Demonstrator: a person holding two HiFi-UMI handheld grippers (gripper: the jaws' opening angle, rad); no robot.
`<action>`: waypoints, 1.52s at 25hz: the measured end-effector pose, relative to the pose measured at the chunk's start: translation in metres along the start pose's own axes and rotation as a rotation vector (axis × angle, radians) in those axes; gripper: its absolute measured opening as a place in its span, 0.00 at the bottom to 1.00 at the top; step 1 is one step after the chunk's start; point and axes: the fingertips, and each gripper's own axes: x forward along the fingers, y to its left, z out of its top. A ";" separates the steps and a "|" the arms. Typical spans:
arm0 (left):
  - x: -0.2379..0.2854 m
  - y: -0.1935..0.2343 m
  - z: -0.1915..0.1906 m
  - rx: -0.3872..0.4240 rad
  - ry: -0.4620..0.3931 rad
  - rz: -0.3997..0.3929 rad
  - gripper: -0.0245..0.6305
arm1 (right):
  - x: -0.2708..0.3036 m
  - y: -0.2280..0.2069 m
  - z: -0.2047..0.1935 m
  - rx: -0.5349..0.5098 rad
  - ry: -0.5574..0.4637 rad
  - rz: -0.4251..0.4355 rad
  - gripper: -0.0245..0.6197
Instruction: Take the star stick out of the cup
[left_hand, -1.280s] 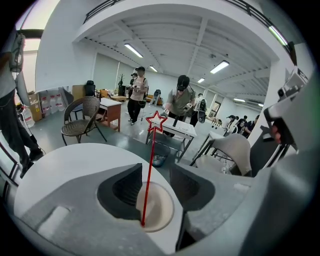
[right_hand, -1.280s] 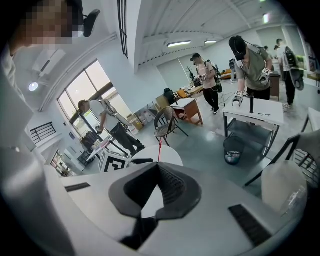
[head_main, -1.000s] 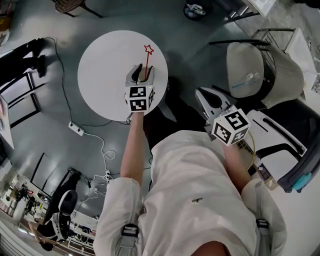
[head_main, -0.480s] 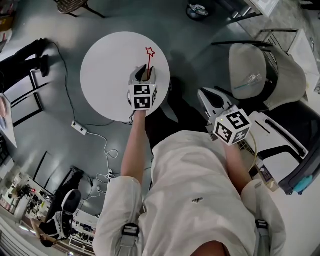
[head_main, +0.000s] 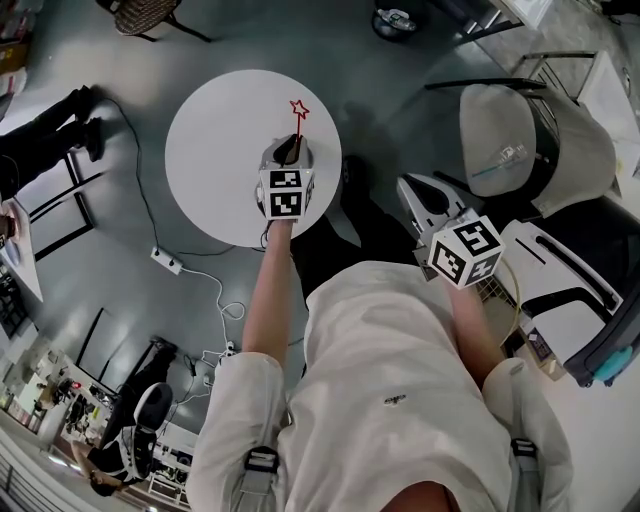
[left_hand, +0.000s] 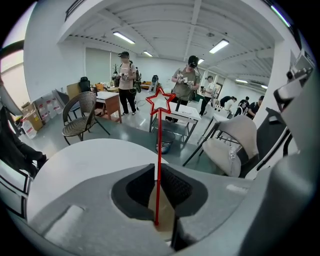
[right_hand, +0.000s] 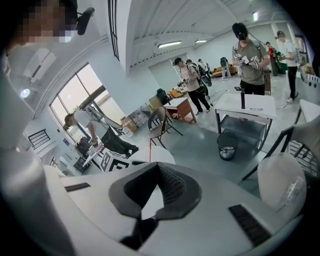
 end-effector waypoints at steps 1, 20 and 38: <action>0.000 0.000 0.000 -0.001 -0.001 0.001 0.10 | 0.000 -0.001 0.000 0.002 0.000 -0.002 0.05; -0.022 -0.009 0.011 0.016 -0.057 -0.017 0.06 | -0.006 0.007 -0.001 -0.018 -0.016 0.013 0.05; -0.108 -0.001 0.058 -0.105 -0.278 -0.004 0.06 | -0.003 0.035 0.001 -0.057 -0.037 0.092 0.05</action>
